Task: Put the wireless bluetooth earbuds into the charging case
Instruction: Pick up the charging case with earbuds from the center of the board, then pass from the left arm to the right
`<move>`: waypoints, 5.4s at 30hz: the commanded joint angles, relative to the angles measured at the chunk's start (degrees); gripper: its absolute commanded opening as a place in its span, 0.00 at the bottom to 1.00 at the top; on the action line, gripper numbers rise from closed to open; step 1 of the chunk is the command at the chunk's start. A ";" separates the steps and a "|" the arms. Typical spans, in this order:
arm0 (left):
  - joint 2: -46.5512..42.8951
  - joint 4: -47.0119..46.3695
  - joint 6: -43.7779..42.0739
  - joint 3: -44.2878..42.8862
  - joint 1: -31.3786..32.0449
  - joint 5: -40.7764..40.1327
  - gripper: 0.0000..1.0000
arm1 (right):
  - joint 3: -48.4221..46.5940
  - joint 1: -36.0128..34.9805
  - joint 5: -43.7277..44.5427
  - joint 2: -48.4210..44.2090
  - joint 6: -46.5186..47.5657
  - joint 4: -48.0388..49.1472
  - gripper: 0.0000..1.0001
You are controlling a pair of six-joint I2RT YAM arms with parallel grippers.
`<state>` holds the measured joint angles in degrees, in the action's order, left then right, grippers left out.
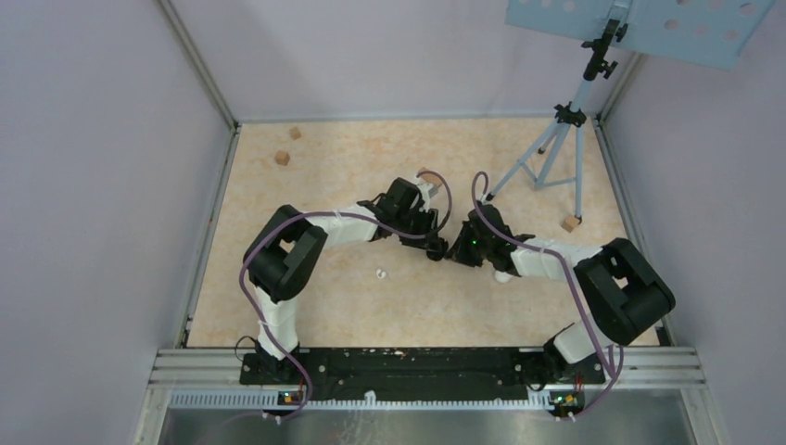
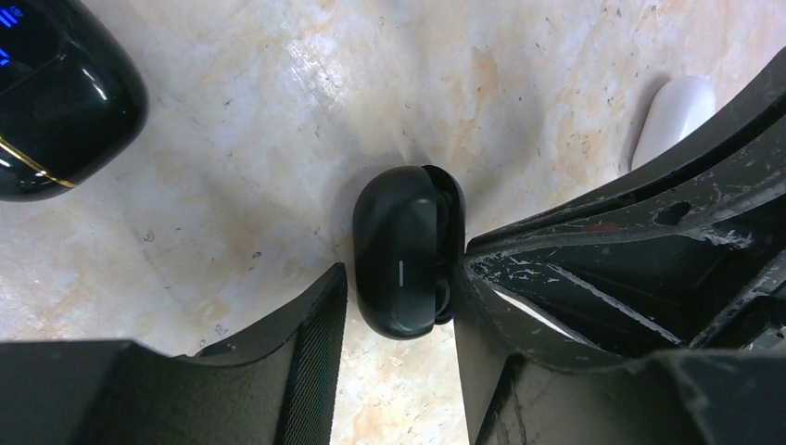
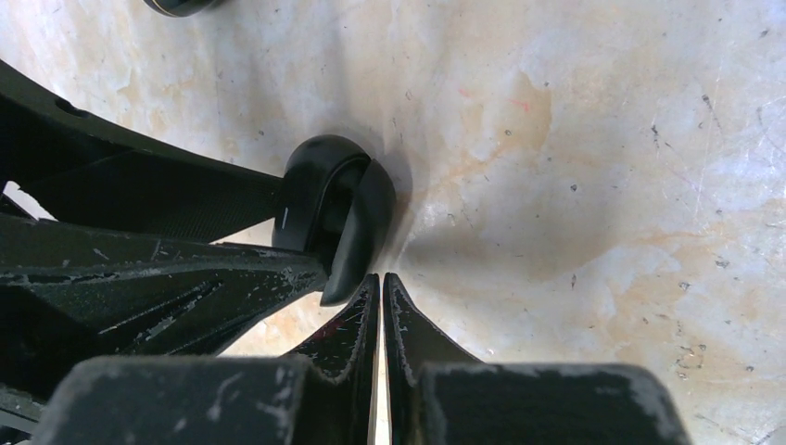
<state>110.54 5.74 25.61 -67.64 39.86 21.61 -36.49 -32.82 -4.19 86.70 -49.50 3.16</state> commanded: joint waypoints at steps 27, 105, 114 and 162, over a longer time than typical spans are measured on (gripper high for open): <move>-2.91 -0.34 1.30 -1.31 0.25 0.35 0.09 | 5.06 6.02 -6.61 -10.59 -3.11 4.23 0.48; -21.90 -51.03 49.84 20.20 -12.41 38.12 0.04 | 16.28 10.96 -33.47 -0.79 -34.10 95.59 0.43; -22.10 -51.46 50.06 20.67 -12.39 38.14 0.04 | 15.53 10.32 -33.80 -1.24 -34.19 95.60 0.50; -32.10 26.02 -8.83 -8.30 2.36 -6.00 0.36 | 15.31 9.44 -28.36 -12.64 -25.24 48.44 0.00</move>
<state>79.35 24.29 23.38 -73.41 40.27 25.43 -17.82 -23.03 -34.70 77.56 -80.03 61.95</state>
